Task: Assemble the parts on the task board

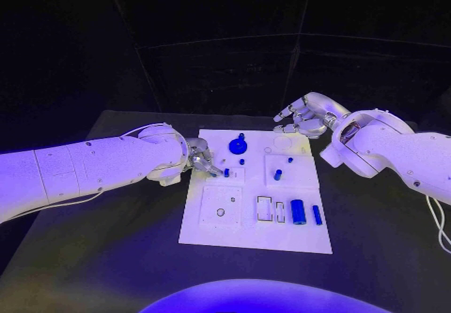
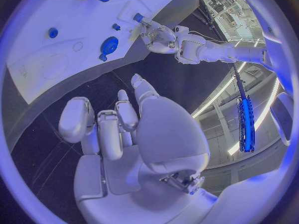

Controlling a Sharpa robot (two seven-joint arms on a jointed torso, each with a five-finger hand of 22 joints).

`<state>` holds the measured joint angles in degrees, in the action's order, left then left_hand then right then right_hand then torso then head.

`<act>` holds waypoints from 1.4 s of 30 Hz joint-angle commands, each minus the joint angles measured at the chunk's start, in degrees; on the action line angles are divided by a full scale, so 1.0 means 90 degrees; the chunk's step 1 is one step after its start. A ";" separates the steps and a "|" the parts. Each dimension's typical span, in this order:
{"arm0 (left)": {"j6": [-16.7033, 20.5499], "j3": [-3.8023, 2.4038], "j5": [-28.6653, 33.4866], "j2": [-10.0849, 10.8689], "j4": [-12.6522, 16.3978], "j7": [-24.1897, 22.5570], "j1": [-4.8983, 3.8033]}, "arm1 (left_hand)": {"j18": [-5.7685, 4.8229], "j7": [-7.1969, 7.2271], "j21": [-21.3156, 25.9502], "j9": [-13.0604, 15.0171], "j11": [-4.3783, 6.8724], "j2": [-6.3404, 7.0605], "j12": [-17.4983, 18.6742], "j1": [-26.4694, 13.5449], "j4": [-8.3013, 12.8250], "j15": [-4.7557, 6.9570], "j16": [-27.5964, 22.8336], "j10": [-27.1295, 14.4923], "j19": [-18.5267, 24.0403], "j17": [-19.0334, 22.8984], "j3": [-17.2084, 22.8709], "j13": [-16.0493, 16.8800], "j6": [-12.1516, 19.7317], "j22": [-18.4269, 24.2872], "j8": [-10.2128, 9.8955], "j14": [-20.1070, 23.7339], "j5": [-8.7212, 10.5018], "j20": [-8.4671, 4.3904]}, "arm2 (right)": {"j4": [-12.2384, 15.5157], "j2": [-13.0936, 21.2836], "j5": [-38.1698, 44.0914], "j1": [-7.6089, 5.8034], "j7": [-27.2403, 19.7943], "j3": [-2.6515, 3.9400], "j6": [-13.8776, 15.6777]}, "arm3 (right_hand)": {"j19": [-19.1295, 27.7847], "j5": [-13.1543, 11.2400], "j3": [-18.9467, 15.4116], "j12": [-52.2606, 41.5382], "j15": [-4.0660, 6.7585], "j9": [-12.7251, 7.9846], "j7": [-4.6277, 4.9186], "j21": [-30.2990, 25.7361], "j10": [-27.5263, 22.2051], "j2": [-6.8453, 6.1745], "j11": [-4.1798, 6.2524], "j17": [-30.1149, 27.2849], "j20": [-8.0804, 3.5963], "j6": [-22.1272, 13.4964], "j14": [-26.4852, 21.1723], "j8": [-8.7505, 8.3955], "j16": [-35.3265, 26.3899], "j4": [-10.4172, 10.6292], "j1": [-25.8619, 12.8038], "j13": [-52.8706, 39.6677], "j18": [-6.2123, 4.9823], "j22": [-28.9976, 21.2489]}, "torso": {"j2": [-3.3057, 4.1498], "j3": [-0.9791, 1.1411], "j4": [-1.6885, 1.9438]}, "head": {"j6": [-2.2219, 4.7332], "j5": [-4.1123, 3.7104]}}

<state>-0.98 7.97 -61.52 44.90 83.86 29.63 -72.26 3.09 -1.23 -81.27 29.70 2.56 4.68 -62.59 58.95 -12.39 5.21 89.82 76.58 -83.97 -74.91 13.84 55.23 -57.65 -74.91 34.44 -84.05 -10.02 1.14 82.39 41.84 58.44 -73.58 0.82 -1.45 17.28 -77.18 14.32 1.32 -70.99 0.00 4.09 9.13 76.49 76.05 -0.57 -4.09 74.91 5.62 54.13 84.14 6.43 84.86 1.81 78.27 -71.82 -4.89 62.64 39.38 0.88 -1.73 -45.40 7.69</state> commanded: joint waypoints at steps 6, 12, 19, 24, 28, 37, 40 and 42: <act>-0.0080 -0.0004 -0.0018 0.0009 0.0004 0.0055 -0.0016 | -0.0087 -0.0002 -0.0022 -0.0008 0.0001 -0.0030 -0.0042 -0.0011 -0.0014 0.0049 0.0020 0.0063 -0.0244 -0.1677 -0.0065 0.0009 -0.0034 -0.0763 0.0041 -0.0661 0.0012 -0.0045 | 0.0009 0.0000 0.0011 -0.0011 -0.0042 0.0004 -0.0005 | 0.0024 0.0033 -0.0024 -0.0019 0.0047 -0.0007 -0.0002 -0.0046 -0.0021 0.0063 0.0009 0.0708 0.0003 -0.0031 0.0427 0.0045 -0.0026 0.0054 -0.0011 0.0006 -0.0055 -0.0006 | 0.0005 0.0002 0.0002 | -0.0022 -0.0013; -0.0094 -0.0006 -0.0018 0.0017 0.0021 0.0057 -0.0031 | -0.0087 -0.0001 -0.0021 -0.0014 0.0003 -0.0026 -0.0042 -0.0009 -0.0033 0.0050 0.0020 0.0065 -0.0244 -0.1677 -0.0103 0.0009 -0.0035 -0.0763 0.0042 -0.0661 0.0013 -0.0046 | 0.0008 -0.0001 0.0011 -0.0011 -0.0042 0.0004 -0.0006 | 0.0024 0.0033 -0.0024 -0.0019 0.0047 -0.0007 -0.0002 -0.0046 -0.0021 0.0063 0.0009 0.0708 0.0003 -0.0031 0.0427 0.0045 -0.0026 0.0054 -0.0011 0.0006 -0.0055 -0.0006 | -0.0002 0.0004 0.0001 | -0.0026 -0.0001; -0.0113 -0.0007 -0.0018 0.0010 0.0007 0.0058 -0.0045 | -0.0087 0.0000 -0.0021 -0.0017 0.0003 -0.0024 -0.0042 -0.0006 -0.0044 0.0051 0.0020 0.0066 -0.0244 -0.1677 -0.0126 0.0009 -0.0035 -0.0764 0.0043 -0.0661 0.0013 -0.0047 | 0.0006 0.0001 0.0011 -0.0011 -0.0041 0.0004 -0.0011 | 0.0024 0.0033 -0.0024 -0.0019 0.0047 -0.0007 -0.0002 -0.0046 -0.0021 0.0063 0.0009 0.0708 0.0003 -0.0031 0.0427 0.0045 -0.0026 0.0054 -0.0011 0.0006 -0.0055 -0.0006 | 0.0000 0.0002 -0.0003 | -0.0032 -0.0004; -0.0132 -0.0007 -0.0018 0.0008 0.0002 0.0058 -0.0050 | -0.0087 0.0000 -0.0021 -0.0017 0.0003 -0.0024 -0.0042 -0.0006 -0.0044 0.0051 0.0020 0.0066 -0.0244 -0.1677 -0.0126 0.0009 -0.0035 -0.0764 0.0043 -0.0661 0.0013 -0.0047 | 0.0007 0.0004 0.0011 -0.0011 -0.0041 0.0004 -0.0012 | 0.0024 0.0033 -0.0024 -0.0019 0.0047 -0.0007 -0.0002 -0.0046 -0.0021 0.0063 0.0009 0.0708 0.0003 -0.0031 0.0427 0.0045 -0.0026 0.0054 -0.0011 0.0006 -0.0055 -0.0006 | 0.0001 0.0004 0.0000 | -0.0033 -0.0008; -0.0148 -0.0007 -0.0018 0.0002 0.0006 0.0059 -0.0060 | -0.0087 0.0000 -0.0021 -0.0018 0.0003 -0.0024 -0.0041 -0.0006 -0.0044 0.0051 0.0020 0.0066 -0.0244 -0.1677 -0.0127 0.0009 -0.0035 -0.0764 0.0043 -0.0661 0.0013 -0.0047 | 0.0006 0.0000 0.0011 -0.0011 -0.0040 0.0004 -0.0013 | 0.0024 0.0033 -0.0024 -0.0019 0.0047 -0.0007 -0.0002 -0.0046 -0.0021 0.0063 0.0009 0.0708 0.0003 -0.0031 0.0427 0.0045 -0.0026 0.0054 -0.0011 0.0006 -0.0055 -0.0006 | 0.0002 0.0005 -0.0003 | -0.0036 -0.0004; -0.0196 -0.0007 -0.0031 -0.0011 -0.0023 0.0062 -0.0127 | -0.0087 0.0001 -0.0022 -0.0021 0.0004 -0.0027 -0.0037 0.0003 -0.0052 0.0051 0.0020 0.0065 -0.0245 -0.1677 -0.0145 0.0004 -0.0036 -0.0766 0.0044 -0.0661 0.0011 -0.0047 | 0.0004 -0.0001 0.0011 -0.0011 -0.0035 0.0004 -0.0015 | 0.0024 0.0033 -0.0024 -0.0019 0.0047 -0.0007 -0.0002 -0.0046 -0.0021 0.0063 0.0009 0.0708 0.0003 -0.0031 0.0427 0.0045 -0.0026 0.0054 -0.0011 0.0006 -0.0055 -0.0006 | 0.0000 0.0004 -0.0012 | -0.0032 -0.0016; -0.0210 -0.0007 -0.0054 -0.0016 -0.0030 0.0064 -0.0144 | -0.0087 0.0001 -0.0022 -0.0021 0.0004 -0.0027 -0.0037 0.0003 -0.0052 0.0051 0.0020 0.0065 -0.0245 -0.1677 -0.0145 0.0004 -0.0036 -0.0766 0.0044 -0.0661 0.0011 -0.0047 | 0.0006 -0.0001 0.0011 -0.0011 -0.0033 0.0004 -0.0016 | 0.0024 0.0033 -0.0024 -0.0019 0.0047 -0.0007 -0.0002 -0.0046 -0.0021 0.0063 0.0009 0.0708 0.0003 -0.0031 0.0427 0.0045 -0.0026 0.0054 -0.0011 0.0006 -0.0055 -0.0006 | 0.0001 0.0002 -0.0015 | -0.0032 -0.0020; -0.0217 -0.0007 -0.0062 -0.0021 -0.0031 0.0064 -0.0151 | -0.0087 0.0001 -0.0022 -0.0021 0.0004 -0.0027 -0.0037 0.0003 -0.0052 0.0051 0.0020 0.0065 -0.0245 -0.1677 -0.0145 0.0004 -0.0036 -0.0766 0.0044 -0.0661 0.0011 -0.0047 | 0.0006 0.0000 0.0011 -0.0011 -0.0032 0.0004 -0.0016 | 0.0025 0.0034 -0.0026 -0.0023 0.0047 -0.0006 -0.0003 -0.0048 -0.0018 0.0063 0.0009 0.0708 0.0003 -0.0029 0.0427 0.0047 -0.0027 0.0058 -0.0011 0.0003 -0.0056 -0.0009 | 0.0003 0.0003 -0.0007 | -0.0032 -0.0033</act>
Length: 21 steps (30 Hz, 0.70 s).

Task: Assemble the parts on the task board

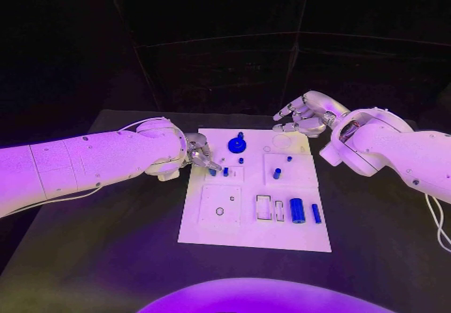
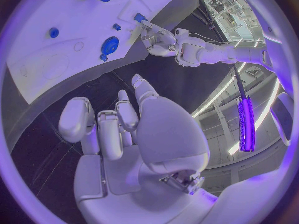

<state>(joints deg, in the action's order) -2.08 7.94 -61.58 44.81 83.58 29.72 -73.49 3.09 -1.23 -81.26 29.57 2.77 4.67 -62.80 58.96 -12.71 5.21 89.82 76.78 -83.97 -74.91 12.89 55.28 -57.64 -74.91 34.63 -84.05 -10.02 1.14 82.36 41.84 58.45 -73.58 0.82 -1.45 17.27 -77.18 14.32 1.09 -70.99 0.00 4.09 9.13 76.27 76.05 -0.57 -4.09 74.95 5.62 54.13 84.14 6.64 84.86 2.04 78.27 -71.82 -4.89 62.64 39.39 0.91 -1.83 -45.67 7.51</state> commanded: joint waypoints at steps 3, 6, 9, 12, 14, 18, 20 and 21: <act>-0.0103 -0.0004 -0.0063 -0.0024 -0.0001 0.0055 -0.0021 | -0.0087 0.0001 -0.0022 -0.0007 -0.0019 -0.0027 -0.0014 0.0003 -0.0016 0.0052 0.0020 0.0042 -0.0245 -0.1677 -0.0040 -0.0002 -0.0037 -0.0766 0.0024 -0.0661 0.0011 -0.0047 | 0.0011 -0.0001 0.0011 -0.0011 -0.0032 0.0004 -0.0017 | 0.0025 0.0034 -0.0001 -0.0024 0.0047 -0.0006 -0.0003 -0.0024 -0.0017 0.0063 0.0009 0.0703 0.0003 -0.0028 0.0427 0.0025 -0.0027 0.0034 -0.0011 0.0003 -0.0056 -0.0011 | 0.0000 0.0001 0.0011 | -0.0001 -0.0016; -0.0110 -0.0005 -0.0066 -0.0030 -0.0003 0.0055 -0.0028 | -0.0087 0.0002 -0.0022 -0.0010 -0.0018 -0.0036 -0.0014 0.0019 -0.0019 0.0052 0.0020 0.0042 -0.0245 -0.1677 -0.0050 -0.0001 -0.0037 -0.0766 0.0025 -0.0661 0.0008 -0.0047 | 0.0011 -0.0002 0.0011 -0.0011 -0.0031 0.0004 -0.0019 | 0.0025 0.0034 -0.0001 -0.0024 0.0047 -0.0006 -0.0003 -0.0024 -0.0017 0.0063 0.0009 0.0703 0.0003 -0.0028 0.0427 0.0025 -0.0027 0.0034 -0.0011 0.0003 -0.0056 -0.0011 | -0.0001 0.0000 0.0014 | -0.0001 -0.0012; -0.0127 -0.0005 -0.0068 -0.0036 -0.0015 0.0057 -0.0035 | -0.0087 0.0004 -0.0022 -0.0015 -0.0016 -0.0055 -0.0011 0.0046 -0.0021 0.0053 0.0020 0.0042 -0.0245 -0.1677 -0.0061 -0.0004 -0.0037 -0.0768 0.0026 -0.0661 0.0004 -0.0048 | 0.0012 -0.0002 0.0011 -0.0011 -0.0030 0.0004 -0.0022 | 0.0025 0.0034 -0.0001 -0.0024 0.0047 -0.0006 -0.0003 -0.0024 -0.0017 0.0063 0.0009 0.0703 0.0003 -0.0028 0.0427 0.0025 -0.0027 0.0034 -0.0011 0.0003 -0.0056 -0.0011 | 0.0002 0.0001 0.0011 | 0.0003 -0.0006; -0.0151 -0.0005 -0.0068 -0.0043 -0.0033 0.0059 -0.0042 | -0.0087 0.0005 -0.0022 -0.0018 -0.0015 -0.0069 -0.0005 0.0068 -0.0023 0.0053 0.0020 0.0040 -0.0245 -0.1677 -0.0070 -0.0010 -0.0037 -0.0768 0.0028 -0.0661 0.0001 -0.0049 | 0.0014 0.0000 0.0011 -0.0011 -0.0027 0.0004 -0.0026 | 0.0025 0.0034 -0.0001 -0.0024 0.0047 -0.0006 -0.0003 -0.0024 -0.0017 0.0063 0.0009 0.0703 0.0003 -0.0028 0.0427 0.0025 -0.0027 0.0034 -0.0011 0.0003 -0.0056 -0.0011 | 0.0000 0.0001 0.0004 | 0.0003 -0.0005; -0.0165 -0.0005 -0.0069 -0.0048 -0.0038 0.0060 -0.0045 | -0.0087 0.0005 -0.0022 -0.0019 -0.0015 -0.0074 -0.0005 0.0077 -0.0023 0.0053 0.0020 0.0040 -0.0246 -0.1677 -0.0073 -0.0009 -0.0038 -0.0769 0.0028 -0.0661 0.0000 -0.0049 | 0.0016 0.0002 0.0011 -0.0011 -0.0025 0.0004 -0.0029 | 0.0025 0.0034 -0.0001 -0.0024 0.0047 -0.0006 -0.0003 -0.0024 -0.0017 0.0063 0.0009 0.0703 0.0003 -0.0028 0.0427 0.0025 -0.0027 0.0034 -0.0011 0.0003 -0.0056 -0.0011 | 0.0002 0.0000 -0.0001 | 0.0002 -0.0005; -0.0186 -0.0005 -0.0069 -0.0067 -0.0038 0.0061 -0.0048 | -0.0087 0.0006 -0.0022 -0.0024 -0.0014 -0.0094 -0.0007 0.0108 -0.0023 0.0054 0.0020 0.0041 -0.0245 -0.1677 -0.0083 -0.0007 -0.0038 -0.0770 0.0030 -0.0661 -0.0002 -0.0049 | 0.0019 0.0005 0.0011 -0.0011 -0.0020 0.0004 -0.0035 | 0.0025 0.0034 -0.0001 -0.0024 0.0047 -0.0006 -0.0003 -0.0024 -0.0017 0.0063 0.0009 0.0703 0.0003 -0.0028 0.0427 0.0025 -0.0027 0.0034 -0.0011 0.0003 -0.0056 -0.0011 | 0.0004 0.0000 0.0004 | -0.0005 -0.0013; -0.0191 -0.0005 -0.0069 -0.0076 -0.0037 0.0062 -0.0049 | -0.0087 0.0008 -0.0021 -0.0028 -0.0013 -0.0112 -0.0008 0.0136 -0.0022 0.0054 0.0020 0.0043 -0.0245 -0.1677 -0.0091 -0.0005 -0.0038 -0.0771 0.0032 -0.0661 -0.0005 -0.0050 | 0.0021 0.0006 0.0011 -0.0011 -0.0019 0.0004 -0.0036 | 0.0025 0.0034 -0.0001 -0.0024 0.0047 -0.0006 -0.0003 -0.0024 -0.0017 0.0063 0.0009 0.0703 0.0003 -0.0028 0.0427 0.0025 -0.0027 0.0034 -0.0011 0.0003 -0.0056 -0.0011 | 0.0004 -0.0003 0.0003 | -0.0008 -0.0012; -0.0194 -0.0005 -0.0069 -0.0079 -0.0036 0.0062 -0.0049 | -0.0087 0.0008 -0.0019 -0.0030 -0.0013 -0.0121 -0.0007 0.0151 -0.0021 0.0054 0.0020 0.0043 -0.0245 -0.1677 -0.0094 -0.0005 -0.0038 -0.0770 0.0033 -0.0661 -0.0006 -0.0050 | 0.0021 0.0007 0.0011 -0.0011 -0.0018 0.0004 -0.0037 | 0.0025 0.0034 -0.0001 -0.0024 0.0047 -0.0006 -0.0003 -0.0024 -0.0017 0.0063 0.0009 0.0703 0.0003 -0.0028 0.0427 0.0025 -0.0027 0.0034 -0.0011 0.0003 -0.0056 -0.0011 | 0.0002 -0.0003 0.0004 | -0.0008 -0.0012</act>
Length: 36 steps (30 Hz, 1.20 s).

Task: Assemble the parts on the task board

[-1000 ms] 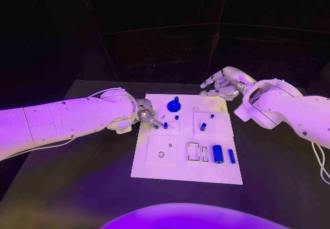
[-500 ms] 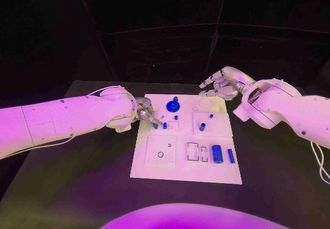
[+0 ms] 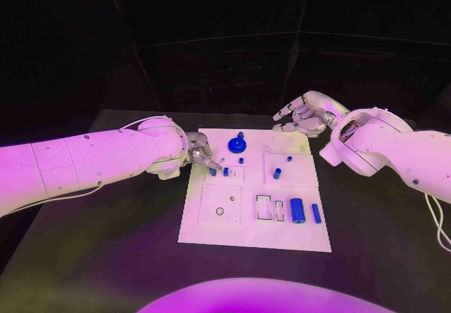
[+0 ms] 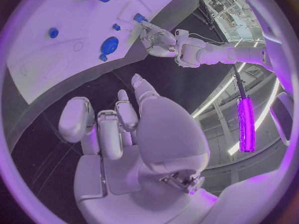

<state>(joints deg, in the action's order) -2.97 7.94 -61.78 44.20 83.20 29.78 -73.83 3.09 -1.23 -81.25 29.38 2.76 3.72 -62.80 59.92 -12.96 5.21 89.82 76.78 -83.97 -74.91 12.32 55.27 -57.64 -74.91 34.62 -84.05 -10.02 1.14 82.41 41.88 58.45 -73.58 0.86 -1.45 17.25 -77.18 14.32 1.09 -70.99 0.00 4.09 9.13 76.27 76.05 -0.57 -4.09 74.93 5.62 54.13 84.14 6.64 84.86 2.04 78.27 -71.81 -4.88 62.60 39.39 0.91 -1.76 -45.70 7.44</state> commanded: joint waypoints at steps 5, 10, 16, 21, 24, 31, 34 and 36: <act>-0.0128 -0.0005 -0.0047 -0.0024 0.0003 0.0057 -0.0013 | -0.0084 0.0034 -0.0012 -0.0036 0.0007 -0.0158 -0.0001 0.0408 0.0157 0.0066 0.0020 0.0045 -0.0242 -0.1677 0.0047 -0.0003 -0.0016 -0.0768 0.0039 -0.0661 -0.0032 -0.0057 | 0.0021 0.0007 0.0011 -0.0012 -0.0019 0.0004 -0.0037 | 0.0025 0.0034 -0.0001 -0.0024 0.0047 -0.0006 -0.0003 -0.0024 -0.0017 0.0063 0.0009 0.0705 0.0003 -0.0028 0.0427 0.0025 -0.0027 0.0034 -0.0011 0.0002 -0.0056 -0.0006 | 0.0000 0.0000 -0.0001 | -0.0007 -0.0004; -0.0148 -0.0005 -0.0047 -0.0031 0.0002 0.0059 -0.0013 | -0.0080 0.0058 0.0008 -0.0072 0.0034 -0.0251 0.0028 0.1041 0.0582 0.0087 0.0020 0.0031 -0.0235 -0.1677 0.0380 -0.0015 0.0053 -0.0758 0.0026 -0.0661 -0.0053 -0.0077 | 0.0035 0.0008 0.0011 -0.0012 -0.0023 0.0004 -0.0040 | 0.0022 0.0036 -0.0001 -0.0041 0.0048 -0.0005 -0.0004 -0.0024 -0.0005 0.0063 0.0011 0.0709 0.0002 -0.0024 0.0428 0.0030 -0.0025 0.0035 -0.0006 -0.0012 -0.0056 -0.0003 | 0.0001 -0.0002 -0.0001 | -0.0010 -0.0001; -0.0151 -0.0005 -0.0047 -0.0036 -0.0001 0.0060 -0.0013 | -0.0080 0.0051 0.0015 -0.0098 0.0028 -0.0231 0.0041 0.1156 0.0692 0.0081 0.0020 0.0033 -0.0234 -0.1677 0.0501 -0.0019 0.0066 -0.0758 0.0023 -0.0661 -0.0051 -0.0076 | 0.0036 0.0011 0.0011 -0.0012 -0.0024 0.0004 -0.0038 | 0.0022 0.0036 -0.0001 -0.0041 0.0048 -0.0005 -0.0004 -0.0024 -0.0005 0.0063 0.0011 0.0709 0.0002 -0.0024 0.0428 0.0030 -0.0025 0.0035 -0.0006 -0.0012 -0.0056 -0.0003 | 0.0000 -0.0004 -0.0001 | -0.0010 0.0002; -0.0133 -0.0005 -0.0048 -0.0042 -0.0005 0.0060 -0.0014 | -0.0075 0.0042 0.0035 -0.0127 0.0021 -0.0237 0.0071 0.1257 0.0801 0.0076 0.0020 0.0030 -0.0227 -0.1677 0.0683 -0.0042 0.0083 -0.0746 0.0021 -0.0661 -0.0056 -0.0074 | 0.0036 0.0012 0.0011 -0.0011 -0.0024 0.0004 -0.0036 | 0.0022 0.0036 -0.0001 -0.0041 0.0048 -0.0005 -0.0004 -0.0024 -0.0005 0.0063 0.0011 0.0709 0.0002 -0.0024 0.0428 0.0030 -0.0025 0.0035 -0.0006 -0.0012 -0.0056 -0.0003 | 0.0004 -0.0002 -0.0003 | -0.0012 0.0007; -0.0120 -0.0005 -0.0048 -0.0045 -0.0005 0.0060 -0.0014 | -0.0074 0.0040 0.0042 -0.0136 0.0020 -0.0226 0.0084 0.1285 0.0841 0.0074 0.0020 0.0027 -0.0225 -0.1677 0.0749 -0.0054 0.0091 -0.0743 0.0021 -0.0661 -0.0058 -0.0071 | 0.0035 0.0012 0.0011 -0.0011 -0.0025 0.0004 -0.0035 | 0.0022 0.0036 -0.0001 -0.0041 0.0048 -0.0005 -0.0004 -0.0024 -0.0005 0.0063 0.0011 0.0709 0.0002 -0.0024 0.0428 0.0030 -0.0025 0.0035 -0.0006 -0.0012 -0.0056 -0.0003 | 0.0000 -0.0003 -0.0004 | -0.0015 0.0004; -0.0052 -0.0005 -0.0048 -0.0050 0.0002 0.0056 -0.0014 | -0.0074 0.0032 0.0047 -0.0164 0.0012 -0.0150 0.0101 0.1391 0.1012 0.0063 0.0020 0.0043 -0.0225 -0.1677 0.0985 -0.0062 0.0105 -0.0748 0.0036 -0.0661 -0.0054 -0.0064 | 0.0034 0.0012 0.0011 -0.0011 -0.0029 0.0004 -0.0032 | 0.0022 0.0038 0.0000 -0.0032 0.0048 -0.0004 -0.0006 -0.0025 -0.0011 0.0065 0.0012 0.0702 0.0002 -0.0020 0.0427 0.0033 -0.0030 0.0036 -0.0001 -0.0002 -0.0056 -0.0004 | 0.0001 -0.0002 -0.0001 | -0.0016 -0.0002; 0.0015 -0.0005 -0.0048 -0.0053 0.0012 0.0051 -0.0014 | -0.0075 0.0024 0.0044 -0.0177 0.0008 -0.0105 0.0106 0.1453 0.1111 0.0057 0.0020 0.0056 -0.0229 -0.1677 0.1115 -0.0062 0.0112 -0.0755 0.0043 -0.0661 -0.0054 -0.0061 | 0.0032 0.0011 0.0011 -0.0011 -0.0032 0.0004 -0.0030 | 0.0022 0.0038 0.0000 -0.0033 0.0048 -0.0004 -0.0006 -0.0025 -0.0011 0.0065 0.0012 0.0702 0.0002 -0.0020 0.0427 0.0033 -0.0030 0.0036 -0.0001 -0.0002 -0.0056 -0.0005 | 0.0000 -0.0003 0.0001 | -0.0017 -0.0005; 0.0080 -0.0005 -0.0048 -0.0053 0.0030 0.0045 -0.0014 | -0.0079 0.0016 0.0032 -0.0188 0.0003 -0.0063 0.0111 0.1478 0.1175 0.0053 0.0020 0.0068 -0.0236 -0.1677 0.1209 -0.0063 0.0114 -0.0770 0.0049 -0.0661 -0.0054 -0.0056 | 0.0030 0.0011 0.0011 -0.0011 -0.0035 0.0004 -0.0029 | 0.0022 0.0038 0.0000 -0.0033 0.0048 -0.0004 -0.0006 -0.0025 -0.0011 0.0065 0.0012 0.0702 0.0002 -0.0020 0.0427 0.0033 -0.0030 0.0036 -0.0001 -0.0002 -0.0056 -0.0005 | 0.0001 -0.0003 -0.0001 | -0.0020 -0.0003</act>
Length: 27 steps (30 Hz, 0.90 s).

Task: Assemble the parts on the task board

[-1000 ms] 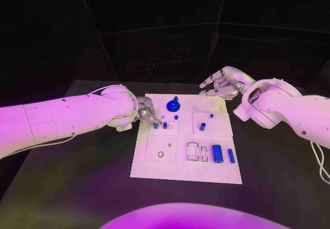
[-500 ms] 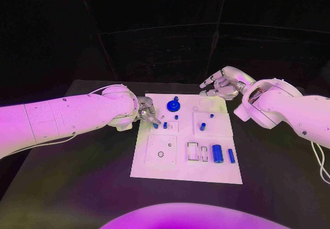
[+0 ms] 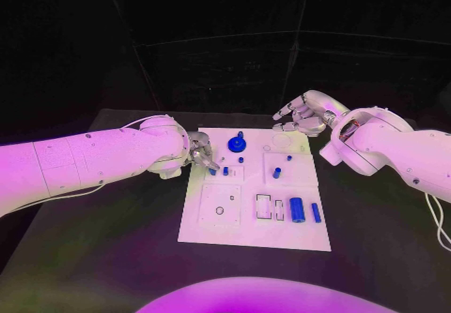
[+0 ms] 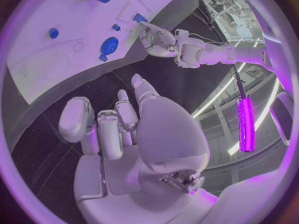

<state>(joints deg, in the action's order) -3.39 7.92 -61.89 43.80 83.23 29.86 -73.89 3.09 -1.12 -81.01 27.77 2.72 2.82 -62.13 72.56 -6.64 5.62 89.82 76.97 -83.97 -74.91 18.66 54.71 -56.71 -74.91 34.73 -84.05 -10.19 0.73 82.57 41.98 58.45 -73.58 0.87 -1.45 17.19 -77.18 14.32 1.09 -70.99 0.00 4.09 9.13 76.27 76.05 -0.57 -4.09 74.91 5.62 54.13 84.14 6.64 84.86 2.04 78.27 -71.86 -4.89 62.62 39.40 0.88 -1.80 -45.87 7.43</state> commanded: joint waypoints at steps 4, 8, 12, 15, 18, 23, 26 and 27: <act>0.0200 -0.0003 -0.0036 -0.0007 0.0062 0.0028 -0.0007 | -0.0086 -0.0004 -0.0016 -0.0024 0.0004 0.0105 0.0038 0.0101 0.0553 0.0003 0.0020 0.0066 -0.0248 -0.1677 0.0621 0.0003 0.0006 -0.0794 0.0046 -0.0661 -0.0033 -0.0006 | 0.0008 -0.0001 0.0011 -0.0011 -0.0041 0.0004 -0.0020 | 0.0020 0.0038 -0.0001 -0.0033 0.0048 -0.0004 -0.0005 -0.0023 -0.0011 0.0065 0.0012 0.0702 0.0002 -0.0019 0.0426 0.0034 -0.0032 0.0038 -0.0003 0.0003 -0.0055 -0.0002 | 0.0000 -0.0003 0.0006 | -0.0010 -0.0004; 0.0235 -0.0003 -0.0065 -0.0003 0.0094 0.0024 -0.0007 | -0.0092 -0.0011 -0.0041 -0.0041 0.0001 0.0177 0.0038 0.0120 0.0624 0.0000 0.0020 0.0085 -0.0260 -0.1677 0.0719 0.0006 -0.0002 -0.0820 0.0048 -0.0661 -0.0031 -0.0003 | 0.0006 -0.0004 0.0011 -0.0011 -0.0046 0.0004 -0.0020 | 0.0022 0.0037 -0.0003 -0.0033 0.0049 -0.0004 -0.0005 -0.0026 -0.0010 0.0065 0.0012 0.0704 0.0002 -0.0018 0.0427 0.0035 -0.0030 0.0042 -0.0006 0.0003 -0.0056 -0.0008 | -0.0002 0.0002 0.0011 | -0.0013 0.0001; 0.0257 -0.0003 -0.0160 0.0004 0.0121 0.0026 -0.0007 | -0.0098 -0.0017 -0.0061 -0.0060 -0.0003 0.0248 0.0058 0.0133 0.0686 -0.0003 0.0020 0.0095 -0.0270 -0.1677 0.0805 -0.0014 -0.0015 -0.0842 0.0044 -0.0661 -0.0030 0.0001 | 0.0007 -0.0004 0.0011 -0.0011 -0.0050 0.0004 -0.0018 | 0.0023 0.0037 -0.0004 -0.0028 0.0049 -0.0004 -0.0005 -0.0027 -0.0014 0.0066 0.0011 0.0702 0.0002 -0.0017 0.0426 0.0036 -0.0032 0.0046 -0.0011 0.0008 -0.0056 -0.0010 | 0.0000 0.0000 0.0011 | -0.0012 0.0005; 0.0258 -0.0003 -0.0251 0.0006 0.0137 0.0030 -0.0007 | -0.0099 -0.0019 -0.0067 -0.0067 -0.0004 0.0268 0.0061 0.0137 0.0704 -0.0004 0.0020 0.0100 -0.0273 -0.1677 0.0834 -0.0016 -0.0021 -0.0848 0.0043 -0.0661 -0.0029 0.0002 | 0.0007 -0.0005 0.0011 -0.0011 -0.0053 0.0004 -0.0020 | 0.0023 0.0037 -0.0004 -0.0028 0.0049 -0.0004 -0.0005 -0.0027 -0.0014 0.0066 0.0011 0.0702 0.0002 -0.0017 0.0426 0.0036 -0.0032 0.0046 -0.0011 0.0008 -0.0056 -0.0010 | -0.0003 0.0000 0.0006 | -0.0015 0.0014; 0.0235 -0.0003 -0.0354 0.0008 0.0158 0.0037 -0.0007 | -0.0103 -0.0022 -0.0081 -0.0079 -0.0006 0.0297 0.0070 0.0138 0.0729 -0.0006 0.0020 0.0107 -0.0280 -0.1677 0.0880 -0.0025 -0.0033 -0.0862 0.0040 -0.0661 -0.0029 0.0004 | 0.0007 -0.0005 0.0011 -0.0011 -0.0056 0.0004 -0.0021 | 0.0021 0.0036 -0.0008 -0.0032 0.0048 -0.0004 -0.0004 -0.0027 -0.0011 0.0069 0.0011 0.0702 0.0002 -0.0017 0.0426 0.0037 -0.0032 0.0055 -0.0020 0.0005 -0.0056 -0.0008 | -0.0002 0.0000 0.0007 | -0.0016 0.0013; 0.0201 -0.0003 -0.0470 0.0016 0.0182 0.0049 -0.0007 | -0.0106 -0.0024 -0.0092 -0.0090 -0.0007 0.0321 0.0073 0.0138 0.0751 -0.0007 0.0020 0.0115 -0.0285 -0.1677 0.0924 -0.0028 -0.0045 -0.0874 0.0037 -0.0661 -0.0029 0.0006 | 0.0004 -0.0006 0.0011 -0.0011 -0.0059 0.0004 -0.0025 | 0.0021 0.0036 -0.0008 -0.0032 0.0048 -0.0004 -0.0004 -0.0027 -0.0011 0.0069 0.0011 0.0702 0.0002 -0.0017 0.0426 0.0037 -0.0032 0.0055 -0.0020 0.0005 -0.0056 -0.0008 | -0.0002 0.0001 0.0006 | -0.0015 0.0019; 0.0211 -0.0003 -0.0502 0.0030 0.0198 0.0054 -0.0006 | -0.0108 -0.0025 -0.0099 -0.0094 -0.0007 0.0324 0.0073 0.0137 0.0756 -0.0008 0.0020 0.0119 -0.0288 -0.1677 0.0940 -0.0026 -0.0050 -0.0880 0.0037 -0.0661 -0.0030 0.0006 | 0.0002 -0.0007 0.0011 -0.0011 -0.0063 0.0004 -0.0026 | 0.0021 0.0036 -0.0008 -0.0032 0.0048 -0.0004 -0.0004 -0.0027 -0.0011 0.0069 0.0011 0.0702 0.0002 -0.0017 0.0426 0.0037 -0.0032 0.0055 -0.0020 0.0005 -0.0056 -0.0008 | -0.0002 -0.0002 0.0008 | -0.0016 0.0016; 0.0229 -0.0003 -0.0514 0.0042 0.0211 0.0055 -0.0006 | -0.0108 -0.0025 -0.0099 -0.0094 -0.0007 0.0324 0.0073 0.0137 0.0756 -0.0008 0.0020 0.0119 -0.0288 -0.1677 0.0940 -0.0026 -0.0050 -0.0880 0.0037 -0.0661 -0.0030 0.0006 | 0.0000 -0.0007 0.0011 -0.0011 -0.0064 0.0004 -0.0026 | 0.0021 0.0036 -0.0008 -0.0032 0.0048 -0.0004 -0.0004 -0.0027 -0.0011 0.0069 0.0011 0.0702 0.0002 -0.0017 0.0426 0.0037 -0.0032 0.0055 -0.0020 0.0005 -0.0056 -0.0008 | 0.0001 -0.0002 0.0008 | -0.0016 0.0016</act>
<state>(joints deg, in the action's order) -1.70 7.93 -64.92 44.07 84.91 29.88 -73.87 3.10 -1.43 -81.53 26.93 2.69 5.22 -61.85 73.79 -7.36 5.61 89.82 77.71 -83.97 -74.90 19.38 54.50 -56.82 -74.91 34.86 -84.04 -10.30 0.73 82.50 41.94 58.45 -73.58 0.79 -1.45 17.19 -77.18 14.32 0.94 -70.99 0.00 4.09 9.13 76.27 76.05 -0.57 -4.09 74.91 5.62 54.13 84.14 6.64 84.86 2.19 78.27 -71.84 -4.89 62.62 39.39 0.88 -1.72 -46.00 7.59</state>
